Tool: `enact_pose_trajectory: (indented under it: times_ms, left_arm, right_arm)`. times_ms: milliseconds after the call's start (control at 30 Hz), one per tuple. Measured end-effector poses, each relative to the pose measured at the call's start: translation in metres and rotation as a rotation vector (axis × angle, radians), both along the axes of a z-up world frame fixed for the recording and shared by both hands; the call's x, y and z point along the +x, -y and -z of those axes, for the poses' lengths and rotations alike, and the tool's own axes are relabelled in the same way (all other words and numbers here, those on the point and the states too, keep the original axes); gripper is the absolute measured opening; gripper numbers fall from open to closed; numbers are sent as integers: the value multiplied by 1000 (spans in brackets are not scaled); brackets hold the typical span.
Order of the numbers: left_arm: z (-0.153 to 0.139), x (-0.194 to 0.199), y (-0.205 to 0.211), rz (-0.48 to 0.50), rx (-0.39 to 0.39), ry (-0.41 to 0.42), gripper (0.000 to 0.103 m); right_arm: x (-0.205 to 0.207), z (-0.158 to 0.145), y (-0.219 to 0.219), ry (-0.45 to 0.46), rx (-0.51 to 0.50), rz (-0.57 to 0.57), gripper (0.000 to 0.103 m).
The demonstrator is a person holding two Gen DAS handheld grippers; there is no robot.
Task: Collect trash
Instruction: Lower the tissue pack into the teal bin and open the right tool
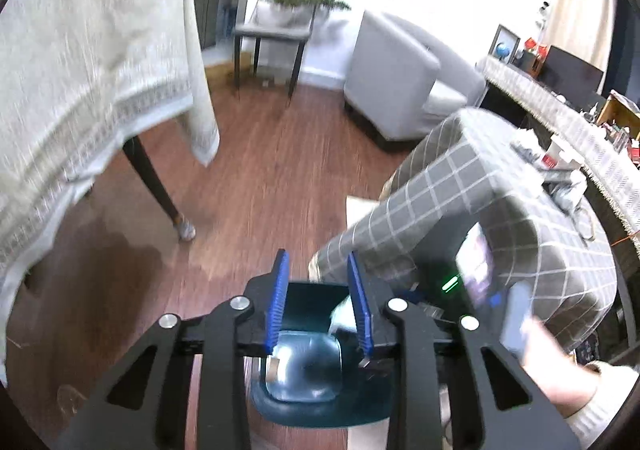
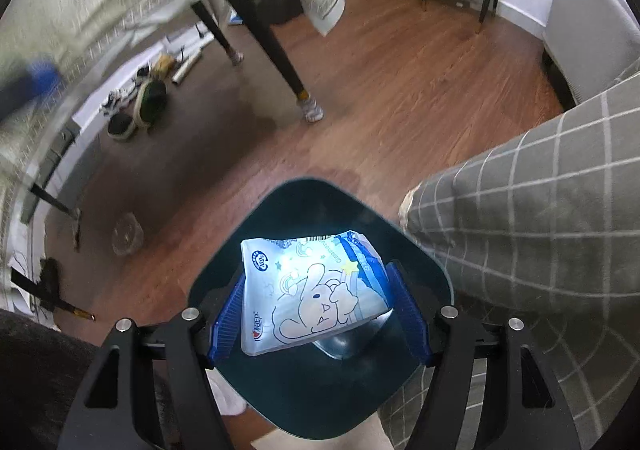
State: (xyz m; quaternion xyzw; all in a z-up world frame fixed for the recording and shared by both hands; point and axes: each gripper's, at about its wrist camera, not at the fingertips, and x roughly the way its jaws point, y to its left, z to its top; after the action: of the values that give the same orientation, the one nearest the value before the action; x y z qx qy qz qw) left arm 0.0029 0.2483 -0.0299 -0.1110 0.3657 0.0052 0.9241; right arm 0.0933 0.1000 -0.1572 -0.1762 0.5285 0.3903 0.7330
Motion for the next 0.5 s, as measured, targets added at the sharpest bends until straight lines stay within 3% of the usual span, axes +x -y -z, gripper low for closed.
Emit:
enact_pose_trajectory:
  times_ms: [500]
  left_arm:
    - [-59,-19,20,13,69,188,21]
  right_arm:
    - [-14,60,9,-51,-143,-33,72]
